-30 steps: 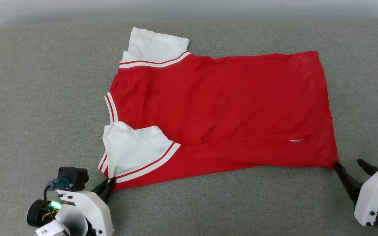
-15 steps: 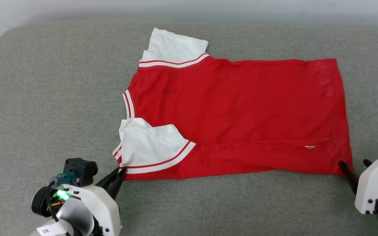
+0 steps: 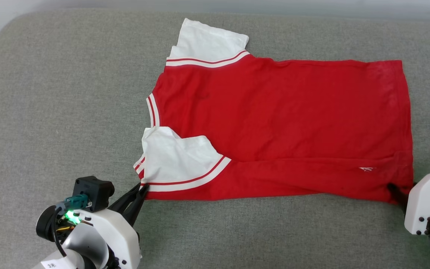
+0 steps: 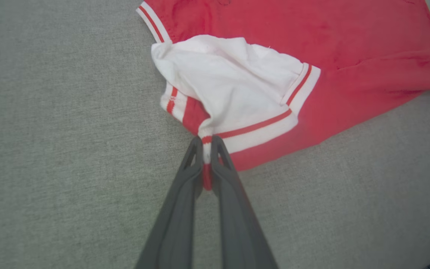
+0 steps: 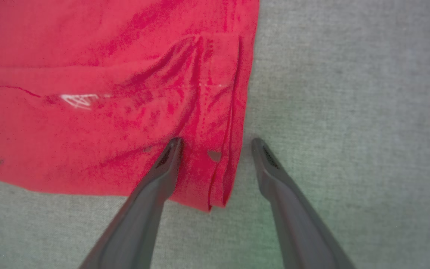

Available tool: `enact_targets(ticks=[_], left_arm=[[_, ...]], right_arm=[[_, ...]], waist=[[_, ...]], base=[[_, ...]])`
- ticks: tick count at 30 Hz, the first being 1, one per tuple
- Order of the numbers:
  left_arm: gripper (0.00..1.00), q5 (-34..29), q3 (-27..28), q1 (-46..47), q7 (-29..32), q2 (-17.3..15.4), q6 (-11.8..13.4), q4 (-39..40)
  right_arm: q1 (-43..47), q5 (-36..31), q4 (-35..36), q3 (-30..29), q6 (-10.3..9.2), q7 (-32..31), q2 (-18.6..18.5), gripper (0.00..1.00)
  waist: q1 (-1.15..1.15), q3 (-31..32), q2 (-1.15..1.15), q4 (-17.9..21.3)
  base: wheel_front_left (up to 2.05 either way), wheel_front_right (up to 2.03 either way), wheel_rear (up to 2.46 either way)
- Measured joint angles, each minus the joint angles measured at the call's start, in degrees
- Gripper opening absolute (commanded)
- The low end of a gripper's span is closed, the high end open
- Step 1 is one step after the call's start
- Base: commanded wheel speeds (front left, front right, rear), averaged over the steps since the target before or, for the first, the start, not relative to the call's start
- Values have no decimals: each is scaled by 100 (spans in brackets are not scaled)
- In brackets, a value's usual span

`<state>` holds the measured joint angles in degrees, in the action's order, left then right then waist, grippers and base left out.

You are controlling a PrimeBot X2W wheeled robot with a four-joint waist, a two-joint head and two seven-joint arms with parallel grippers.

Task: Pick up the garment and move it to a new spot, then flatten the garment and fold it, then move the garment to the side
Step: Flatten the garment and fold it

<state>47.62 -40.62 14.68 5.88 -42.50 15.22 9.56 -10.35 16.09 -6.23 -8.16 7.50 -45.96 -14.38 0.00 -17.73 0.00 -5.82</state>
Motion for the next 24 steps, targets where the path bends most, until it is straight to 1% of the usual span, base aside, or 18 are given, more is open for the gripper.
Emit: enact_targets(ticks=[1, 5, 11, 18, 24], left_arm=[[0, -1, -2, 0, 0, 1, -1, -7], [0, -14, -16, 47, 0, 0, -10, -56], [0, 4, -36, 75, 0, 12, -65, -157], [0, 92, -38, 8, -27, -29, -144, -324], [0, 140, -143, -191, 1, -82, -163, -404]], right_arm=[[-5, 46, -12, 13, -1, -33, -2, 0], [-48, 162, -58, 56, 4, -164, -34, 0], [-94, 246, -183, 56, 5, 11, -66, 0], [-133, 350, -277, 5, 7, 55, -223, 0], [-17, 483, -144, 4, 5, -203, -423, 0]], waist=[[0, -20, 0, -5], [0, -81, 0, -20], [0, -43, 0, -9], [0, 224, 0, 34], [0, 543, 0, 66]], base=[[0, 0, 0], [0, 0, 0], [0, 0, 0], [0, 0, 0], [0, 0, 0]])
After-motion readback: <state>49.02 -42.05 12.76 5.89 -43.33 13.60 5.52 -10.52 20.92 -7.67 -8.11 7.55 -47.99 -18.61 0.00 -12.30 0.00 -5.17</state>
